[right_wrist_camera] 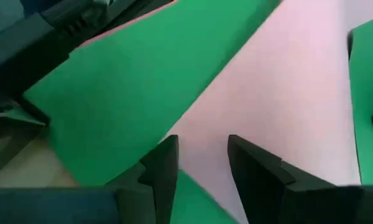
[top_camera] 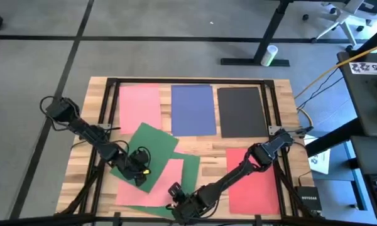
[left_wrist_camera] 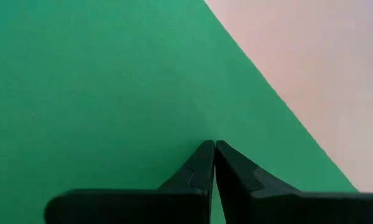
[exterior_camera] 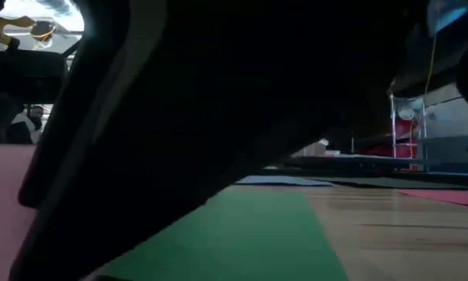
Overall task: Organize paper
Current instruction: Stack the pink paper on top of the other pink paper on the table
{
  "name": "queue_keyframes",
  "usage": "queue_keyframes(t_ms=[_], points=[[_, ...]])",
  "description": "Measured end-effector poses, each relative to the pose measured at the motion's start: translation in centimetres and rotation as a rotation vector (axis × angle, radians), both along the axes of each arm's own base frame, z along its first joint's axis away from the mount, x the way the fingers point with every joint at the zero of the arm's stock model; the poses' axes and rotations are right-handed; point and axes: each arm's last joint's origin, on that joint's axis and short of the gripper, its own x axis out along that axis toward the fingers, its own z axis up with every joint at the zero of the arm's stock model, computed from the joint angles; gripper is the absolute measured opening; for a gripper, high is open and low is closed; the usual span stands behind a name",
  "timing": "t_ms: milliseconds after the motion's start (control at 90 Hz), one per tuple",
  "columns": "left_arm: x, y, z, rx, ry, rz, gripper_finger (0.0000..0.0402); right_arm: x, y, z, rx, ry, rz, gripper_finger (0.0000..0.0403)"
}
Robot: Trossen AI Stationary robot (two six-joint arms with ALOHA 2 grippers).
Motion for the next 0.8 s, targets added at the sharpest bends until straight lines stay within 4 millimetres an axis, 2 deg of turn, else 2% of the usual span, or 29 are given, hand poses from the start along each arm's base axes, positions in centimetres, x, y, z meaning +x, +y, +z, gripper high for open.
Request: queue_keyframes(t_ms=[267, 411, 567, 800], points=[[0.0, 0.0, 0.0, 0.001, 0.0, 0.0, 0.0, 0.3, 0.1, 1.0, -0.012, -0.023, -0.007, 0.0131], [0.0, 0.0, 0.0, 0.004, 0.0, -0.003, 0.0, -0.3, 1.2, 2.3, 0.077, 0.03, 0.065, 0.0131], [0.0, 0.0, 0.0, 0.004, -0.001, -0.002, 0.0, -1.3, 2.1, 1.7, 0.111, 0.092, 0.121, 0.0131], [0.0, 0.0, 0.0, 0.003, -0.001, -0.002, 0.0, -0.9, 1.5, 0.8, 0.141, 0.104, 0.121, 0.0131]])
